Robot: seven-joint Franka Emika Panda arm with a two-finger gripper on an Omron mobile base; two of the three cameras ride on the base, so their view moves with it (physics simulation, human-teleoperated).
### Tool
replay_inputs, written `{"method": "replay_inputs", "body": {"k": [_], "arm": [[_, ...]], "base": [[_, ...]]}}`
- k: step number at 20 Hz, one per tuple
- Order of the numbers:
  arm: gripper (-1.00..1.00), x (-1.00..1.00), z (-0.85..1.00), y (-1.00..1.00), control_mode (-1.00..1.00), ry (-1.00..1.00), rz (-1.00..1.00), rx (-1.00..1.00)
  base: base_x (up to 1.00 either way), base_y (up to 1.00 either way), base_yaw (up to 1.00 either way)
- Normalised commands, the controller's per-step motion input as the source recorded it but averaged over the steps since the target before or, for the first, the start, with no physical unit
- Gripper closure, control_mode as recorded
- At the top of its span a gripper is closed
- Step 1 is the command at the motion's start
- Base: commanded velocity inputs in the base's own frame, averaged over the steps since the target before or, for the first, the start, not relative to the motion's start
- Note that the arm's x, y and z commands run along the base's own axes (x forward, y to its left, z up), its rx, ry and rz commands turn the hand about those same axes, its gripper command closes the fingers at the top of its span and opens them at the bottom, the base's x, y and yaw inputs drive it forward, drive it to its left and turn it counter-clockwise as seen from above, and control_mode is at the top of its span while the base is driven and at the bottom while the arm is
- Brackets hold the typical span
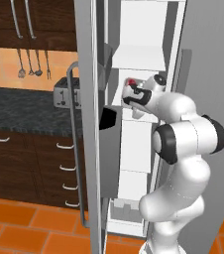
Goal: Take the meat container that has the steak and place it on the second highest rack of the freezer. Then take the vegetable container that has the eggplant and lemon wedge and place it on the highest rack of the freezer.
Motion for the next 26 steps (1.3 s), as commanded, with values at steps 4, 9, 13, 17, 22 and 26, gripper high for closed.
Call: {"method": "replay_inputs", "body": {"k": [4,9,13,17,22,26], "arm": [[1.0,0.7,-0.28,-0.01,-1.0,0.0,0.0,-0.01],[1.0,0.3,-0.23,0.0,-1.0,0.0,0.0,0.0],[-1.0,0.15,-0.08,0.0,-1.0,0.0,0.0,0.0],[-1.0,0.0,-0.05,-0.01,-1.0,-0.05,0.0,0.0],[-1.0,-0.17,0.24,0.0,-1.0,-0.08,0.0,0.0],[-1.0,-0.11,0.84,0.03,-1.0,-0.01,0.02,-0.07]], "base": [[0.0,0.0,0.0],[0.0,0.0,0.0],[0.0,0.0,0.0],[0.0,0.0,0.0],[0.0,0.0,0.0],[0.0,0.0,0.0]]}}
